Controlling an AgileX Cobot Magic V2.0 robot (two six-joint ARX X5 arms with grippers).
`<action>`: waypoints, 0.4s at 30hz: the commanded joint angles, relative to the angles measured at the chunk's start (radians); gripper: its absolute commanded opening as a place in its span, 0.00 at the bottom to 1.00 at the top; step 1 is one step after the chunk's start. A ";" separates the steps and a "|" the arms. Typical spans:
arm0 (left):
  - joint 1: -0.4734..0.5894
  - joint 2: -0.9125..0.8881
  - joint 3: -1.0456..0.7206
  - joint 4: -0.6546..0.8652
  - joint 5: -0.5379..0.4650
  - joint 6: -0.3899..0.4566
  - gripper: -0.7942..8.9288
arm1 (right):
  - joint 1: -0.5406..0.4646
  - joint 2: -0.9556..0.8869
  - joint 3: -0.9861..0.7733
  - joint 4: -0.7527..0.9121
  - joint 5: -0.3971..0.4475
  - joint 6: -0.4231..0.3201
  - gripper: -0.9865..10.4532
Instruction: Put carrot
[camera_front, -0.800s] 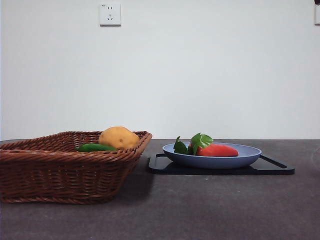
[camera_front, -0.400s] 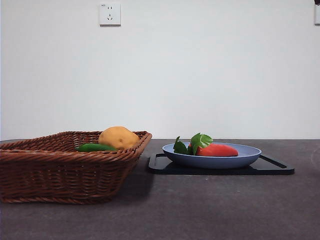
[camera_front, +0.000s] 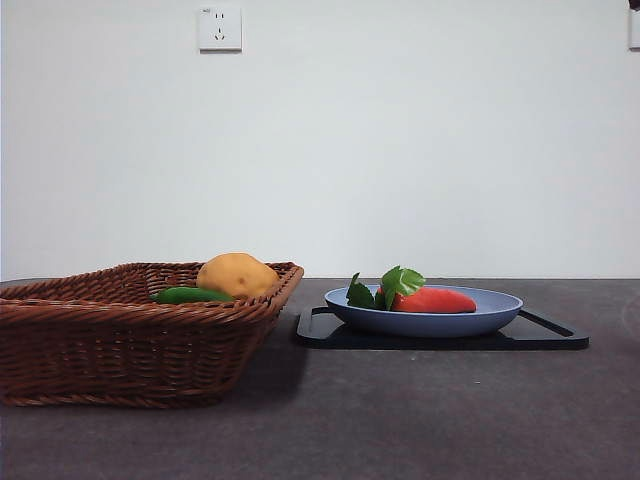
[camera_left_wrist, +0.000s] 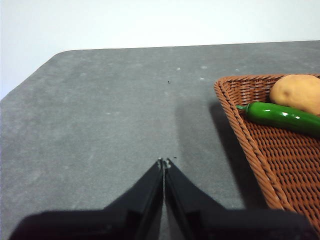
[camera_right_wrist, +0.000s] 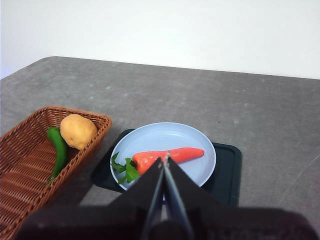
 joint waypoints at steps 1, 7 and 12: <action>0.003 -0.003 -0.005 -0.003 -0.003 -0.007 0.09 | 0.007 0.002 0.008 0.013 0.004 0.007 0.10; 0.003 -0.003 -0.005 -0.003 -0.003 -0.007 0.09 | -0.007 -0.044 0.006 -0.003 0.006 -0.097 0.10; 0.003 -0.003 -0.005 -0.003 -0.003 -0.007 0.09 | -0.130 -0.158 -0.075 0.058 -0.008 -0.143 0.10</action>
